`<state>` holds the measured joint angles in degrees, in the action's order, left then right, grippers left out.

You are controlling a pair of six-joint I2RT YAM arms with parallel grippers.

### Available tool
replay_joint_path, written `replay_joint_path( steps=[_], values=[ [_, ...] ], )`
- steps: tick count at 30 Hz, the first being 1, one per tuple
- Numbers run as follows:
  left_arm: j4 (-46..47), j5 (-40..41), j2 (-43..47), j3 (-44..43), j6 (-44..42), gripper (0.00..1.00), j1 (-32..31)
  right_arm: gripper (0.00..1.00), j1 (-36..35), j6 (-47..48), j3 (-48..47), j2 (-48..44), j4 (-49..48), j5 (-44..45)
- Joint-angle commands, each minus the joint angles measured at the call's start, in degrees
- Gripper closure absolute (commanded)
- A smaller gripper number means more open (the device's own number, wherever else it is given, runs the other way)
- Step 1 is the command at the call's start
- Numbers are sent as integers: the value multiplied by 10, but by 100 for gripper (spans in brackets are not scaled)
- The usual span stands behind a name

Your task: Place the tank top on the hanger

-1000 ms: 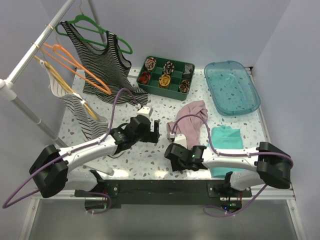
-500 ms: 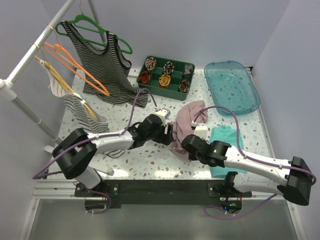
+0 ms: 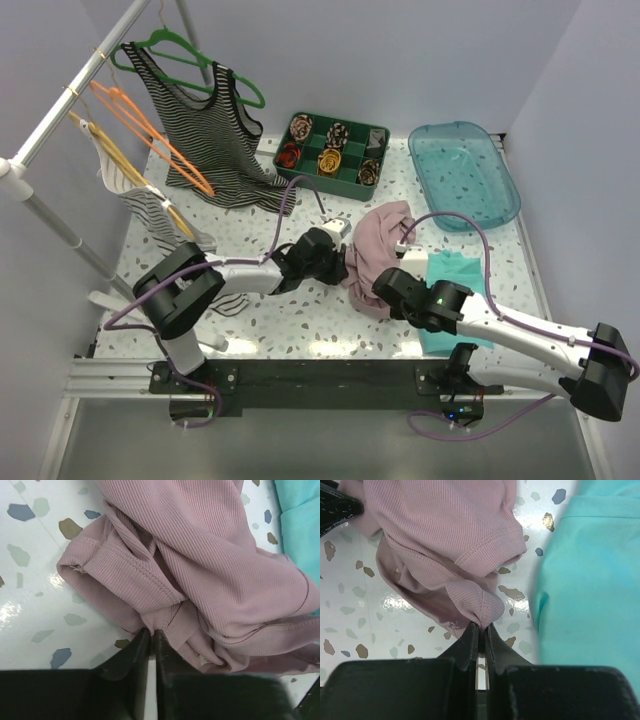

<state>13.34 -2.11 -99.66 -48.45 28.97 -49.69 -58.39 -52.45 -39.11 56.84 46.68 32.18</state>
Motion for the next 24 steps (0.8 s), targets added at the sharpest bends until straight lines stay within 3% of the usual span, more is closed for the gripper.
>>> replay_joint_path(
  steps=[1,5,8,14,21,24],
  values=[
    [53,-29,5,-15,-7,100,-2,100,13,19,-39,-9,2,49],
    [-8,9,84,-17,-22,100,-2,100,22,61,-118,0,-4,79],
    [-70,54,201,-38,-25,100,-2,100,29,117,-191,12,-8,110],
    [-178,157,320,-138,-26,100,-3,100,57,246,-381,79,-60,137],
    [-235,266,325,-347,-57,100,-1,100,129,378,-597,163,-104,131],
    [-257,292,312,-400,-66,100,-2,100,149,420,-688,186,-115,122]
  ],
)
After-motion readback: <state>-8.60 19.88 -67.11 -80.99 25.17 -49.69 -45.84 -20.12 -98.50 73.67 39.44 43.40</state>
